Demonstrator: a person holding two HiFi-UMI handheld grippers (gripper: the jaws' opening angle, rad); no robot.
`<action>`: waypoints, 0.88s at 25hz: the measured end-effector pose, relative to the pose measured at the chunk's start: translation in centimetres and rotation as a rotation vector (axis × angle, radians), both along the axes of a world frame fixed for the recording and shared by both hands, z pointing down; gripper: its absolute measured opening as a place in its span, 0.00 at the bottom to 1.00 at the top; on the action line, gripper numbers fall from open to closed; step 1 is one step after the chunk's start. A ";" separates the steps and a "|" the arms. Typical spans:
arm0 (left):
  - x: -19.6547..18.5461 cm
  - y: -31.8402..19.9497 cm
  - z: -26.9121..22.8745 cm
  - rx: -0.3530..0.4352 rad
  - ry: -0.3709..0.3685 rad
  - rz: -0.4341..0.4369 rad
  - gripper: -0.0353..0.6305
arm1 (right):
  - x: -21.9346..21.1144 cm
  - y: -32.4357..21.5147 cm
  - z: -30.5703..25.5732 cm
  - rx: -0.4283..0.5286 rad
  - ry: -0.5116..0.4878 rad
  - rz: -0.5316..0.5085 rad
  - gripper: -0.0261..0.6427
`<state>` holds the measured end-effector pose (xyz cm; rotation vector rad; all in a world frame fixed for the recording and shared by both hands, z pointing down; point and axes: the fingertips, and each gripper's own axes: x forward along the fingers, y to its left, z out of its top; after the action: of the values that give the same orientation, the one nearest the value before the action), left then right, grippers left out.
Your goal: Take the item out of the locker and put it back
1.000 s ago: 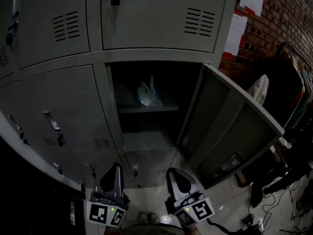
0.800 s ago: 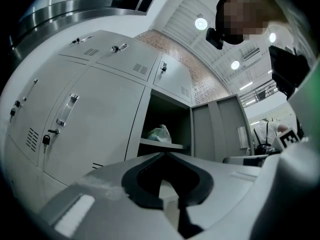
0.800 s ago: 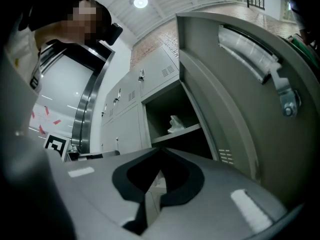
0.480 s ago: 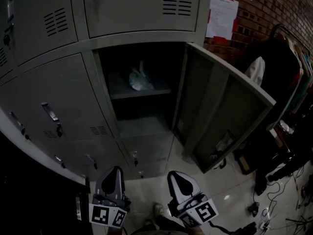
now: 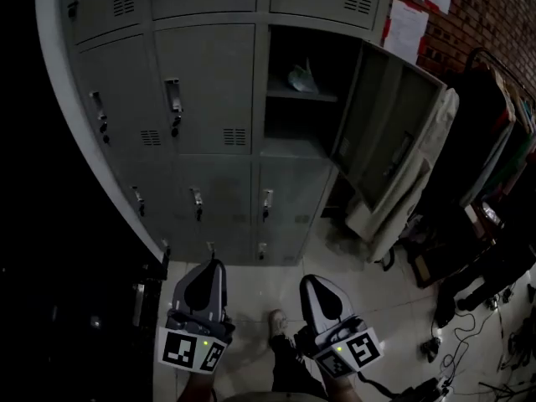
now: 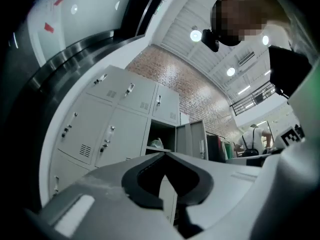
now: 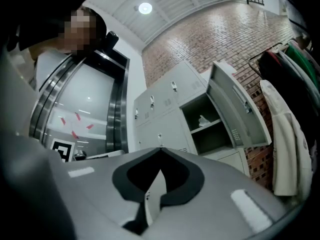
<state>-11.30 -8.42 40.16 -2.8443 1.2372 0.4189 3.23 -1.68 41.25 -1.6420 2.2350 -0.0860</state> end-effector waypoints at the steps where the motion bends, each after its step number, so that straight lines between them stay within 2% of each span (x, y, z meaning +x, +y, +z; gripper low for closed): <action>1: -1.8 2.3 -0.2 -0.004 -0.004 -0.008 0.06 | -1.8 2.1 -0.6 0.011 -0.002 -0.003 0.04; 5: -7.3 10.7 -0.9 -0.033 -0.007 -0.012 0.06 | -7.3 9.8 -3.6 0.044 0.002 -0.008 0.04; 9: -9.2 16.1 -2.5 -0.047 0.022 -0.004 0.06 | -9.6 15.4 -6.3 0.066 0.004 -0.012 0.04; 16: -7.6 21.4 -4.9 0.001 0.031 0.044 0.06 | -8.6 22.0 -6.5 0.063 -0.036 0.044 0.04; 22: -4.6 24.6 -4.9 0.012 0.015 0.081 0.06 | -5.2 25.1 -6.4 0.062 -0.030 0.138 0.04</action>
<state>-15.87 16.18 35.28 -2.8939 1.1210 0.4487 -1.93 23.40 34.81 -1.7450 2.0747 -0.0058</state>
